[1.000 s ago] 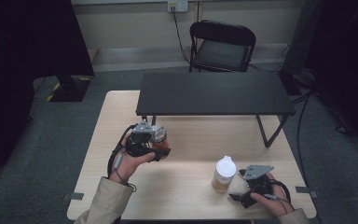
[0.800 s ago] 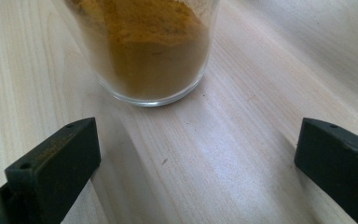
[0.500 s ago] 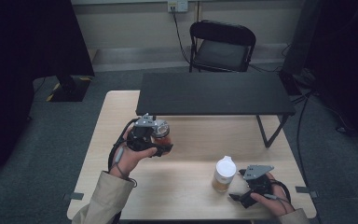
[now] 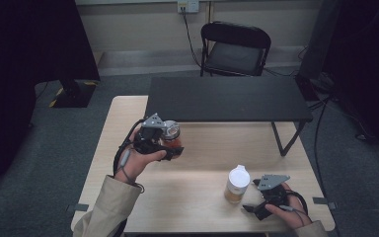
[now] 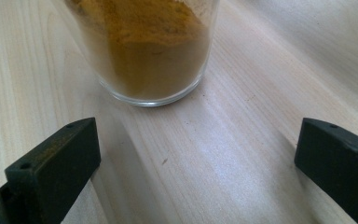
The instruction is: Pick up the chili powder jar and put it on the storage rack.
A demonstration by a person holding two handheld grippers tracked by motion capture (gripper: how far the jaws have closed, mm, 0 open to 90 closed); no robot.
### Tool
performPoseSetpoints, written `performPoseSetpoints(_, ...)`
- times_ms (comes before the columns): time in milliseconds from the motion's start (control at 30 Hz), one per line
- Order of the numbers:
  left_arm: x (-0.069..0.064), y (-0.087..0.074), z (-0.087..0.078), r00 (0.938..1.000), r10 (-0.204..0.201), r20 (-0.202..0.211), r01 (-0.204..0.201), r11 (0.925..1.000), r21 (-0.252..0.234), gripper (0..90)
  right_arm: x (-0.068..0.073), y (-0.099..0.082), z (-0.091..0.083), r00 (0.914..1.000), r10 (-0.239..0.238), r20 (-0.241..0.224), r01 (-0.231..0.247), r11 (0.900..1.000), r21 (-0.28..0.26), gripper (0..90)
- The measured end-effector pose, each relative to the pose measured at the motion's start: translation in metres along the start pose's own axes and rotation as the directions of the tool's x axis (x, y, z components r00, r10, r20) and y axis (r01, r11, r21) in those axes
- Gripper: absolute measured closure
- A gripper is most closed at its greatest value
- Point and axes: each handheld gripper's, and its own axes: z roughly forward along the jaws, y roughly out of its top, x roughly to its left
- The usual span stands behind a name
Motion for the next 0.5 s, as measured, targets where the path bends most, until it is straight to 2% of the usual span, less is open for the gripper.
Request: performPoseSetpoints(500,0.001,0.024,-0.006,0.9998,0.018,0.001,-0.018,0.9998,-0.011,30.5,0.000,0.000,0.000,1.0000,0.000,0.000,0.000,1.0000,0.000,0.0)
